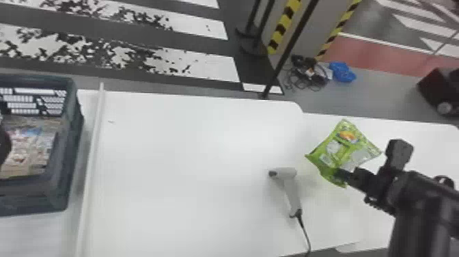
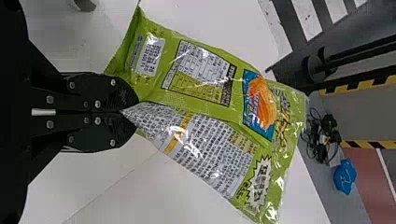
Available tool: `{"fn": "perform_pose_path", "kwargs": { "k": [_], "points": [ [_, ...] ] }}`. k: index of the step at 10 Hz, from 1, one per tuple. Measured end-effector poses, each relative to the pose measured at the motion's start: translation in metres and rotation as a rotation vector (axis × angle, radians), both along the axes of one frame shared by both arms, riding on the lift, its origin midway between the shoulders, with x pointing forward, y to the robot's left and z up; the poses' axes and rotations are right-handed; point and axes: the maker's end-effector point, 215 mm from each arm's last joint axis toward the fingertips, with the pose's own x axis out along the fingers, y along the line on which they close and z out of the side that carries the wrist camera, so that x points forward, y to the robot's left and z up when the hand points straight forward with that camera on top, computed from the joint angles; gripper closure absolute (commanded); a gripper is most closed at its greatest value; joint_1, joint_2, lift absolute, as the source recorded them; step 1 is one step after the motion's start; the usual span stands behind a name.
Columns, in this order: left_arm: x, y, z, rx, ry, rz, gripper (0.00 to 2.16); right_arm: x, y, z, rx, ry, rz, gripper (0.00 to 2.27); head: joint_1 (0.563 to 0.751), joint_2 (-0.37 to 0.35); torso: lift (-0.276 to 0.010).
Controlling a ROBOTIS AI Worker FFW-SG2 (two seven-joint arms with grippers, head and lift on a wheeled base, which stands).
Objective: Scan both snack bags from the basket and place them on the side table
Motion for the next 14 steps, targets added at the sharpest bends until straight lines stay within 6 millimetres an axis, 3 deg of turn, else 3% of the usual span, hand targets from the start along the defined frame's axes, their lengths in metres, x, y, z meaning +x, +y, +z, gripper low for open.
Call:
{"fn": "perform_pose_path", "kwargs": {
  "k": [4, 5, 7, 8, 9, 11, 13, 14],
  "points": [
    [0.001, 0.001, 0.001, 0.001, -0.002, -0.002, 0.15, -0.015, -0.062, -0.025, -0.09, 0.036, -0.155, 2.26, 0.695, -0.35, -0.075],
    [0.002, 0.001, 0.002, 0.001, -0.003, -0.002, 0.15, -0.02, -0.073, -0.033, -0.092, 0.034, -0.189, 2.15, 0.695, -0.35, -0.075],
    [0.002, 0.002, 0.001, 0.001, -0.002, -0.003, 0.15, -0.028, -0.09, -0.047, -0.117, 0.039, -0.24, 1.62, 0.695, -0.35, -0.075],
    [0.002, 0.002, 0.002, 0.0, -0.002, -0.003, 0.15, -0.033, -0.095, -0.054, -0.129, 0.049, -0.257, 0.29, 0.695, -0.35, -0.075],
    [0.002, 0.002, 0.002, -0.001, -0.003, -0.003, 0.15, -0.035, -0.098, -0.057, -0.14, 0.049, -0.266, 0.0, 0.695, -0.35, -0.075],
    [0.001, 0.001, 0.001, -0.001, -0.002, -0.004, 0.15, -0.038, -0.106, -0.051, -0.197, 0.012, -0.301, 0.05, 0.695, -0.35, -0.075],
    [0.001, 0.002, 0.001, -0.001, -0.001, -0.003, 0.15, -0.03, -0.109, -0.011, -0.322, -0.138, -0.307, 0.05, 0.695, -0.35, -0.075],
    [0.001, 0.001, 0.001, -0.002, -0.002, -0.003, 0.15, -0.026, -0.098, 0.011, -0.365, -0.194, -0.286, 0.05, 0.695, -0.35, -0.075]
  ]
}}
